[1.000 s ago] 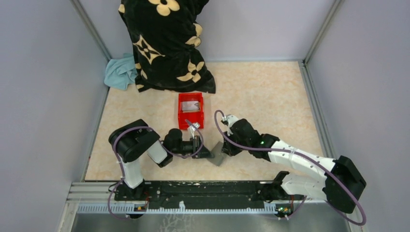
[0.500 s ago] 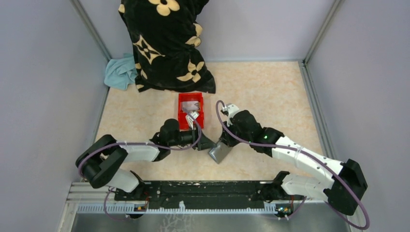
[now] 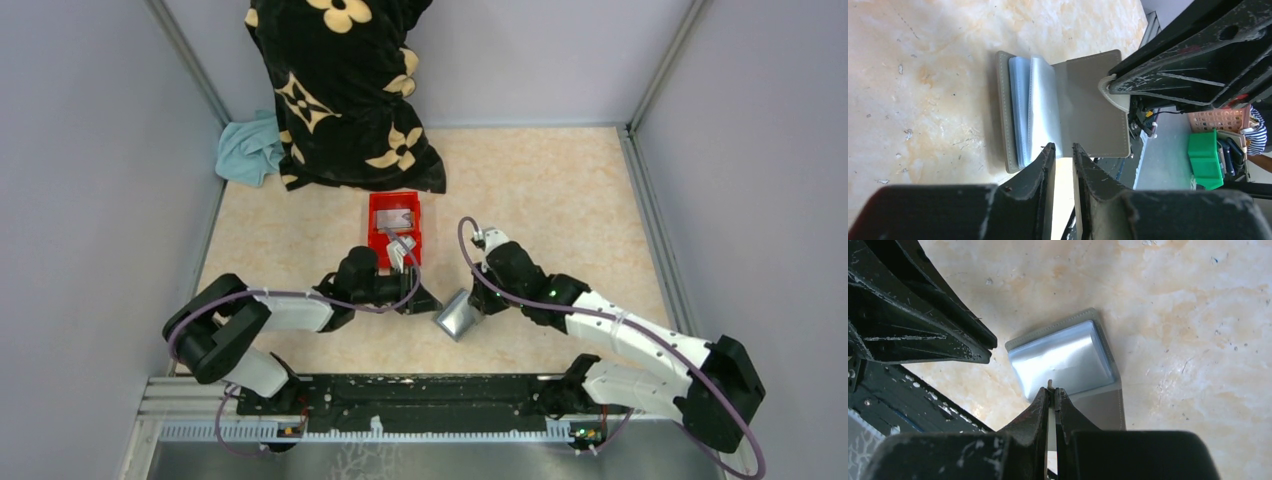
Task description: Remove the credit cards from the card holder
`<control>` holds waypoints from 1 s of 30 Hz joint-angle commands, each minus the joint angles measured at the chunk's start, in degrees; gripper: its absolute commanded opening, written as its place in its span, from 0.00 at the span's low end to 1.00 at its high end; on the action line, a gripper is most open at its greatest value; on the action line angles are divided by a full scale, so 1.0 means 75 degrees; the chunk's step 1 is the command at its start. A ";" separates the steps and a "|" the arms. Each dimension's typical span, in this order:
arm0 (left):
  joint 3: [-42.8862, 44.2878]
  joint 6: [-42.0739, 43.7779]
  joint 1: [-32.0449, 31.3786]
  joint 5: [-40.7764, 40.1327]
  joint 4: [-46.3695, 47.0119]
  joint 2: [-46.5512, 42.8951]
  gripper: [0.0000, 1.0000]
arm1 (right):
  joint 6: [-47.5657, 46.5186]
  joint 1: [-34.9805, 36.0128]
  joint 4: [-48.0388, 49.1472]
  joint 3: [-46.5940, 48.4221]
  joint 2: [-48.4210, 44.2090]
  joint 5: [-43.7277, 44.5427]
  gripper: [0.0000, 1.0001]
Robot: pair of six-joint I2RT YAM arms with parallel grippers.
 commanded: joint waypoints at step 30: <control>0.0119 0.0173 0.0000 -0.0004 -0.0185 0.0046 0.21 | -0.0464 -0.0524 0.0869 0.0927 0.3593 0.1640 0.00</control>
